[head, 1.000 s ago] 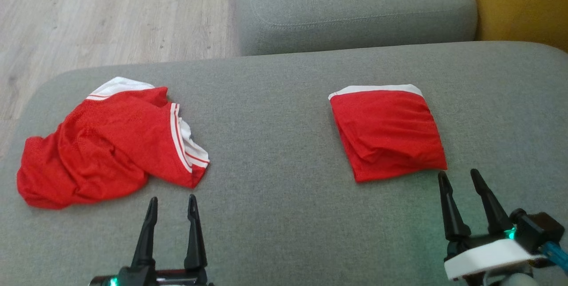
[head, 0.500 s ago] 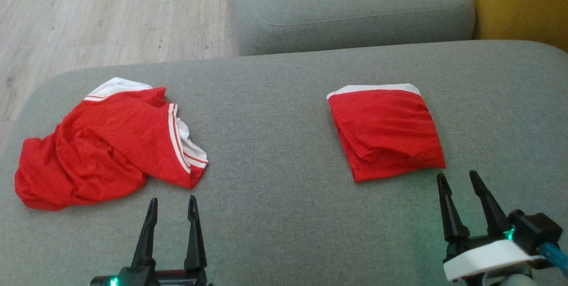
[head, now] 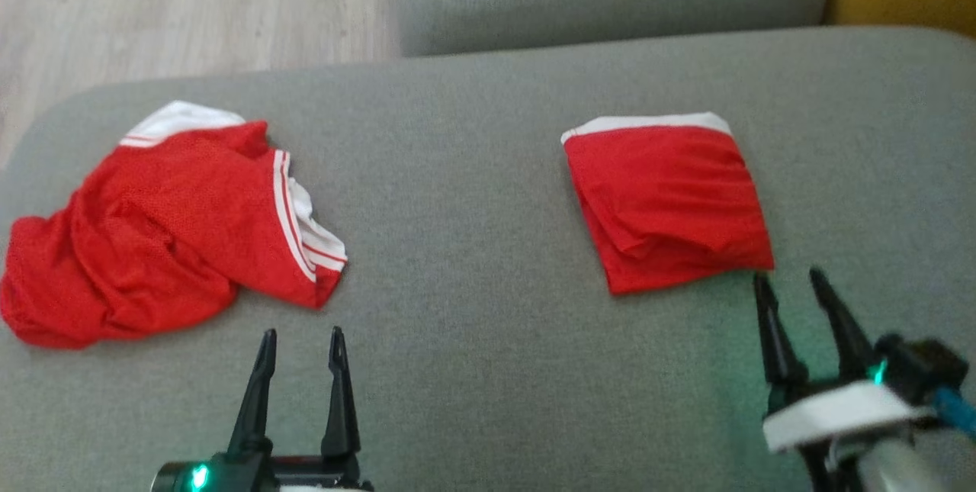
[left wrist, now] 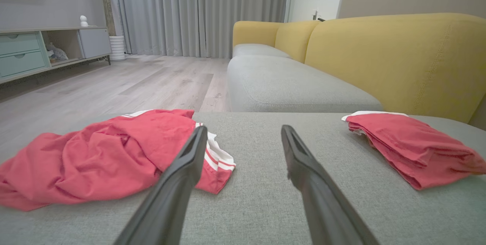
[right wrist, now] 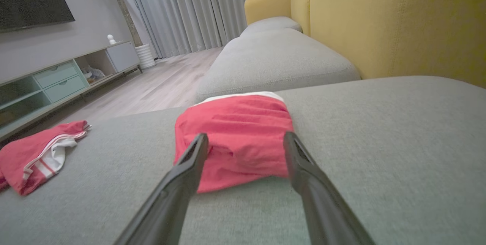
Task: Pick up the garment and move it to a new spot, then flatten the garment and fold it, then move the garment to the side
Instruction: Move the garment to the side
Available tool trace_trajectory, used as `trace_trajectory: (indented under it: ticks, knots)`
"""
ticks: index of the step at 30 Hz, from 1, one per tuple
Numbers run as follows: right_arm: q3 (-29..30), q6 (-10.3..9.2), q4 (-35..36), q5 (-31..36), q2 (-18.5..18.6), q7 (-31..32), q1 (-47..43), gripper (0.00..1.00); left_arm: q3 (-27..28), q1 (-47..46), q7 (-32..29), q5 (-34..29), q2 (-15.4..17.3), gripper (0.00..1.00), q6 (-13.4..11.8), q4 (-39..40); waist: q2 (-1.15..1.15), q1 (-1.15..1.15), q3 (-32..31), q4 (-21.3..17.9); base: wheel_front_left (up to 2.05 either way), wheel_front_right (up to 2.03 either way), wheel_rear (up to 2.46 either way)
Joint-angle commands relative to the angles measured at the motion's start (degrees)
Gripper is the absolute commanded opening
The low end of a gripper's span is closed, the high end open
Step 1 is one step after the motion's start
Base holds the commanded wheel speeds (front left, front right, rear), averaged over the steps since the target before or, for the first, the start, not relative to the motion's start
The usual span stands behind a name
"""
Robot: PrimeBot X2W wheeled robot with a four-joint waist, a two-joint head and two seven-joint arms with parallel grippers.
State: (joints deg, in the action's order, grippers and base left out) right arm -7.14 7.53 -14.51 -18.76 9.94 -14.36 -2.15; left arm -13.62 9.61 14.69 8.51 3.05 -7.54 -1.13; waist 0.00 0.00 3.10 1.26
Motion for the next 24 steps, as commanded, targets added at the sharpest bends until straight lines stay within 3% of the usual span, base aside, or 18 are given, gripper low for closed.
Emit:
trace_trajectory:
  ticks: [1,7,13,19,20,21,24]
  knots:
    - [-0.97,-0.04,1.21,-0.63,1.72,-0.63,5.22,1.0,1.29,-3.03,0.3,-0.52,-0.17,1.0,0.19,2.24,0.0,0.0,2.11,-0.2,0.0,0.0,0.0]
    - [-2.83,-0.04,-6.2,-4.33,5.13,0.23,15.9,1.0,0.17,-6.13,0.3,-1.31,-0.17,1.0,0.72,3.11,0.0,0.0,6.94,0.12,0.0,0.0,0.0]
    - [-6.18,-0.04,-17.35,-8.87,8.14,8.39,26.21,1.0,-1.29,-8.65,0.3,-1.76,-0.17,1.0,1.26,2.86,0.0,0.0,10.38,0.96,0.0,0.0,0.0]
    - [-9.47,-0.04,-26.3,-13.27,8.45,13.28,30.33,0.98,-2.3,-10.17,0.3,-1.65,-0.17,1.0,1.07,2.54,0.0,0.0,12.08,1.92,0.0,0.0,0.0]
    - [-10.26,-0.04,-27.03,-14.05,8.32,13.48,30.54,0.34,-2.4,-10.27,0.3,-1.61,-0.17,1.0,1.0,2.48,0.0,0.0,12.18,1.98,0.0,0.0,0.0]
    - [-11.01,-0.04,-27.47,-14.9,8.23,13.45,30.7,0.0,-2.46,-10.32,0.3,-1.56,-0.17,1.0,0.91,2.44,0.0,0.0,12.27,1.97,0.0,0.0,0.0]
    - [-12.61,-0.04,-27.5,-17.13,8.89,12.12,31.31,0.0,-2.33,-10.37,0.3,-1.4,-0.17,1.0,0.46,2.66,0.0,0.0,12.87,1.28,0.0,0.0,0.0]
